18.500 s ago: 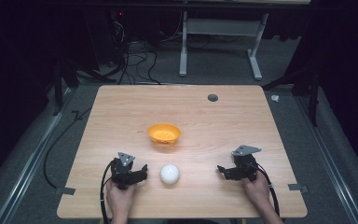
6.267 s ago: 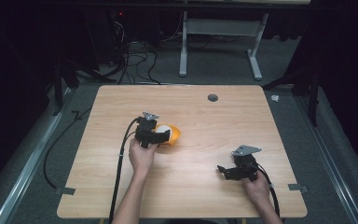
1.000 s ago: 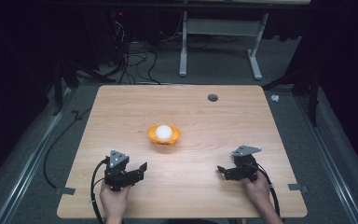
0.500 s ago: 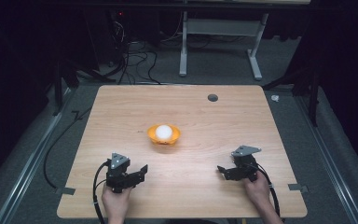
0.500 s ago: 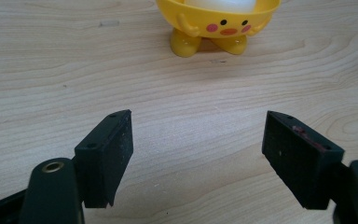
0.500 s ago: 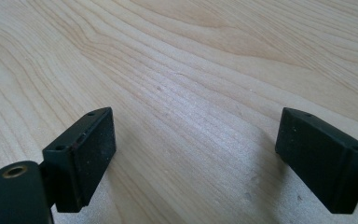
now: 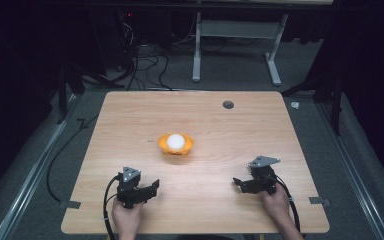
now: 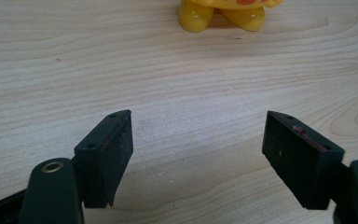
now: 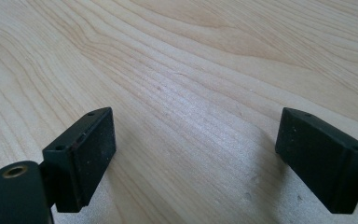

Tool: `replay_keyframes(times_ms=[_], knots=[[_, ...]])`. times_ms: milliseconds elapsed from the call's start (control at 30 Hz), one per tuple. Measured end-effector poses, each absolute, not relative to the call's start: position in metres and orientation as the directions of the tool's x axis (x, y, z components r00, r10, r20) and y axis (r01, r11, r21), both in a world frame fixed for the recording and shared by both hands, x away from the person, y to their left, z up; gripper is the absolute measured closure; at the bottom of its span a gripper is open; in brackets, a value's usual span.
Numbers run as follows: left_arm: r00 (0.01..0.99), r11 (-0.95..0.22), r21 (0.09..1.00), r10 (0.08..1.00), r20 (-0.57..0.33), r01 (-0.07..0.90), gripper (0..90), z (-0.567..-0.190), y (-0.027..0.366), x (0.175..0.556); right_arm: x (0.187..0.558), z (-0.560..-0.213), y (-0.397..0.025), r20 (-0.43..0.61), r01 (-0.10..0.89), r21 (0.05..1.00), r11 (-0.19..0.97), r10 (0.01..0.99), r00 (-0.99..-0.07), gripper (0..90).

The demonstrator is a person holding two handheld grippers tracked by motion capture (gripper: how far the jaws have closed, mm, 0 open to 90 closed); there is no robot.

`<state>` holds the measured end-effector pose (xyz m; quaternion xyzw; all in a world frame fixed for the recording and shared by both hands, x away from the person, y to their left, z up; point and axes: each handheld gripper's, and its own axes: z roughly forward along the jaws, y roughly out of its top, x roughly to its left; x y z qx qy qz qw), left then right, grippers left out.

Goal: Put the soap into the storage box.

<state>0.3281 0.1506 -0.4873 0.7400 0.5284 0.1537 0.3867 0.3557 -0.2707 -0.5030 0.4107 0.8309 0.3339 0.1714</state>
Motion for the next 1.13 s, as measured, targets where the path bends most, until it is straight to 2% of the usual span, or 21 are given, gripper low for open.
replay_keyframes(times_ms=[500,833,900,1133], knots=[[0.379,-0.217,0.732,0.923,-0.061,0.646,24.4,-0.504,0.141,0.329,0.356,-0.503,-0.271,-0.011,0.568,0.696,0.44,0.797,-0.604,12.8],[0.386,-0.249,0.735,0.922,-0.018,0.63,22.5,-0.507,0.137,0.327,0.356,-0.503,-0.271,-0.012,0.566,0.696,0.441,0.796,-0.605,12.8],[0.39,-0.252,0.733,0.921,-0.019,0.632,19.5,-0.507,0.136,0.327,0.356,-0.503,-0.271,-0.012,0.566,0.696,0.441,0.796,-0.605,12.8],[0.388,-0.25,0.732,0.921,-0.022,0.634,18.0,-0.507,0.135,0.328,0.356,-0.503,-0.271,-0.012,0.566,0.696,0.441,0.796,-0.605,12.8]])
